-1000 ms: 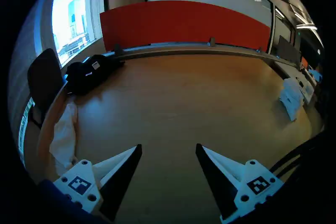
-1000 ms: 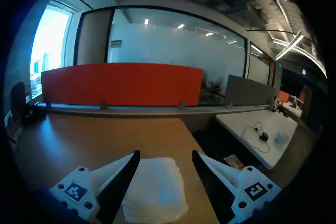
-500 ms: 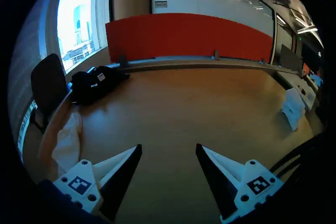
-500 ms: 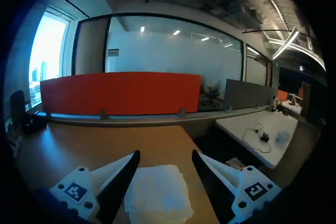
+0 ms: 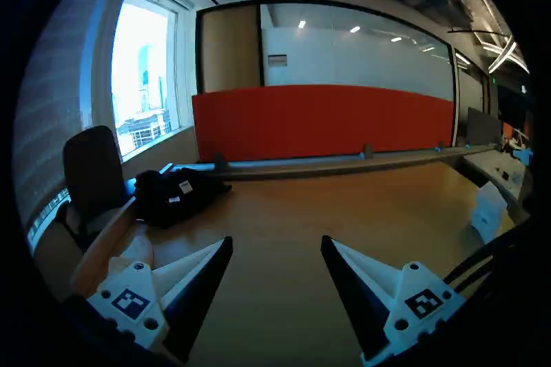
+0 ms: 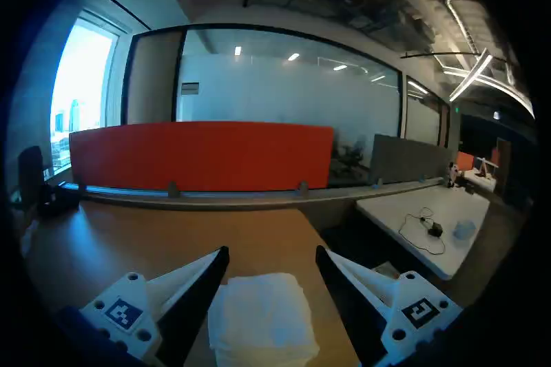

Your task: Fold towel

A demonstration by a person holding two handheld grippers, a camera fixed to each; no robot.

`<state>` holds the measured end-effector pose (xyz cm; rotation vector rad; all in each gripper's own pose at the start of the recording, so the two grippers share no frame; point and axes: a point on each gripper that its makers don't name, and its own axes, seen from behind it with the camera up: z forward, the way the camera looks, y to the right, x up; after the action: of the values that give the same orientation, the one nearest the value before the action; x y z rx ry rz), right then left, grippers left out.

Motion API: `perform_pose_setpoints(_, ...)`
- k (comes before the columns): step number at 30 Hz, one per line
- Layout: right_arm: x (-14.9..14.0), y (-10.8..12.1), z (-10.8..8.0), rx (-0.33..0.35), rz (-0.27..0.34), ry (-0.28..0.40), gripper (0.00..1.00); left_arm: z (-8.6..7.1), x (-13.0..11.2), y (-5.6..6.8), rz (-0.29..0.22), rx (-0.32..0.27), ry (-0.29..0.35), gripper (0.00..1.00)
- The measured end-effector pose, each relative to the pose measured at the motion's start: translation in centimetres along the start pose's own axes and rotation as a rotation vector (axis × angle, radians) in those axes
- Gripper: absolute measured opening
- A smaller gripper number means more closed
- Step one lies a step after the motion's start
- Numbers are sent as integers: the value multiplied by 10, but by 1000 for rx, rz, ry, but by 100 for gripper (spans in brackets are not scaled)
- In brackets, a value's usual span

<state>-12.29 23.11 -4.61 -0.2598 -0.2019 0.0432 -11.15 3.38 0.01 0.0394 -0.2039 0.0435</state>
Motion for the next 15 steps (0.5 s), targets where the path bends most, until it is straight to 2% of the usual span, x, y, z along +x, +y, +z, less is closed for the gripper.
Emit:
perform_pose_setpoints(5, 5, -4, 0, 8, 5, 11, 98, 2, 19, -6, -28, 4, 53, 95)
perform_pose_setpoints(11, 7, -13, 1, 23, -11, 16, 99, 3, 26, -7, -12, 1, 74, 95)
perform_pose_setpoints(15, 14, -28, 2, 44, -11, 32, 99, 4, 28, -6, -18, -4, 80, 95)
